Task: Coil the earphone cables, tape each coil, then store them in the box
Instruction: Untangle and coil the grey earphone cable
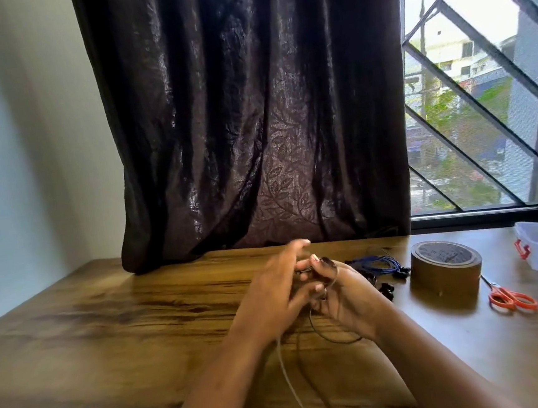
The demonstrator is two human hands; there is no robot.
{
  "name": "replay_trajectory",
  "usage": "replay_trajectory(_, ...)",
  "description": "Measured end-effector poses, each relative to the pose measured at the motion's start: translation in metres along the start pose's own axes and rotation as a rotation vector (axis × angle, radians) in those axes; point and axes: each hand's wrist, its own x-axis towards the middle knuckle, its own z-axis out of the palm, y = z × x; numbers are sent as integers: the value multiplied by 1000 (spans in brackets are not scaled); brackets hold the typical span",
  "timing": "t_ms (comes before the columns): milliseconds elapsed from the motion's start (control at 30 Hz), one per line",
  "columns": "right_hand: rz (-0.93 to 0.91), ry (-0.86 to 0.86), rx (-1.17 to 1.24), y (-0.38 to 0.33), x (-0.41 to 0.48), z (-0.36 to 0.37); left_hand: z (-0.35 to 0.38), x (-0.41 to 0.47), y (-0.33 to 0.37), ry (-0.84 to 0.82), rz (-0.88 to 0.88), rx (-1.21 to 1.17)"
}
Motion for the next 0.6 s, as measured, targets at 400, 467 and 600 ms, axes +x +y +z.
replay_trajectory(400, -155, 325, -46, -3, 0, -26, -22, -2, -32, 129, -193, 173)
replay_trajectory(467, -186, 403, 32, -3, 1, -31, -27, -4, -38, 164, -209, 270)
replay_trajectory(600, -240, 451, 124, -5, 1, -32, -31, -11, -57, 105, -357, 384)
